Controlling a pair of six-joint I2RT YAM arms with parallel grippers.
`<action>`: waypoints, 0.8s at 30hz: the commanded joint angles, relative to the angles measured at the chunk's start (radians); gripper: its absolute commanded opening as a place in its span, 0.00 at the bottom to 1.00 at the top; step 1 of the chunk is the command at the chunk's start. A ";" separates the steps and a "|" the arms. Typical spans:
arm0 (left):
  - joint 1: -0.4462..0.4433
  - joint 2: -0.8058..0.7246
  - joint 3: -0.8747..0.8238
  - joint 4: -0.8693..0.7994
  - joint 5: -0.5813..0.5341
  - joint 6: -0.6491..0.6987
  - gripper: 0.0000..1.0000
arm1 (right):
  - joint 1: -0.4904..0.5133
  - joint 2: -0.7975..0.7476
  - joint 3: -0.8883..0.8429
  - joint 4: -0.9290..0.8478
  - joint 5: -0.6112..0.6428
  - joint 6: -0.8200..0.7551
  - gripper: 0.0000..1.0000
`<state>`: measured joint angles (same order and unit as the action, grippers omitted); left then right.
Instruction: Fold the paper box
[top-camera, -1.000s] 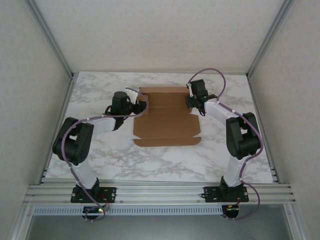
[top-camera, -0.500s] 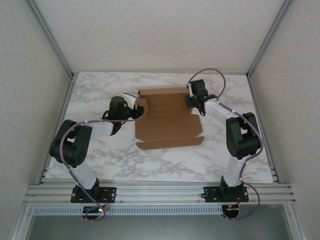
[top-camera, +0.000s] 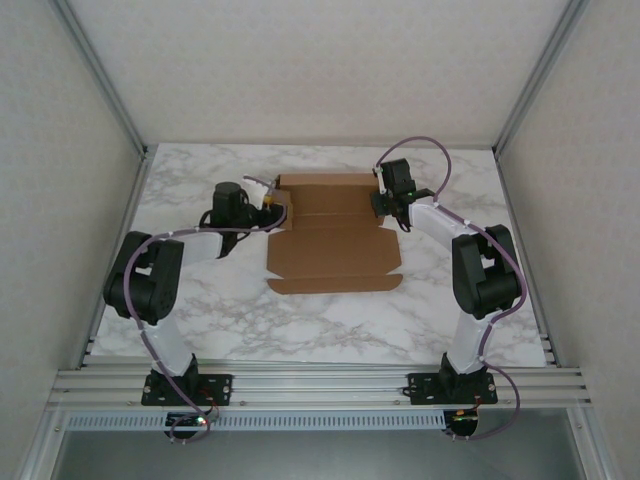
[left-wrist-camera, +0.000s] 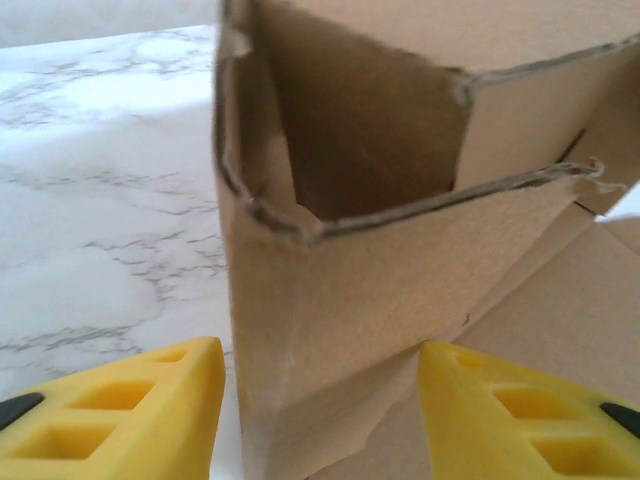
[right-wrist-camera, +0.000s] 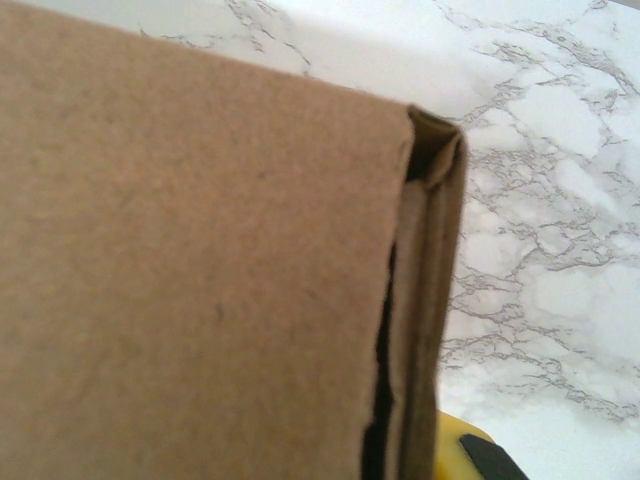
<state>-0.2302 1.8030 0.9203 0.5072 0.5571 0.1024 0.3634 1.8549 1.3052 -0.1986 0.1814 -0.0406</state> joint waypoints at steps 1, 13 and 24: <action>-0.051 -0.003 0.021 -0.021 0.041 0.061 0.53 | 0.009 0.000 -0.005 -0.032 -0.027 -0.026 0.04; -0.083 -0.025 -0.040 0.112 -0.211 -0.005 0.52 | 0.009 -0.004 -0.002 -0.035 -0.039 -0.019 0.04; -0.096 0.073 0.087 0.057 -0.391 -0.098 0.57 | 0.015 -0.009 -0.004 -0.038 -0.042 -0.019 0.04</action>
<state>-0.3157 1.8427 0.9501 0.5732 0.2375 0.0467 0.3626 1.8549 1.3052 -0.1986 0.1707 -0.0406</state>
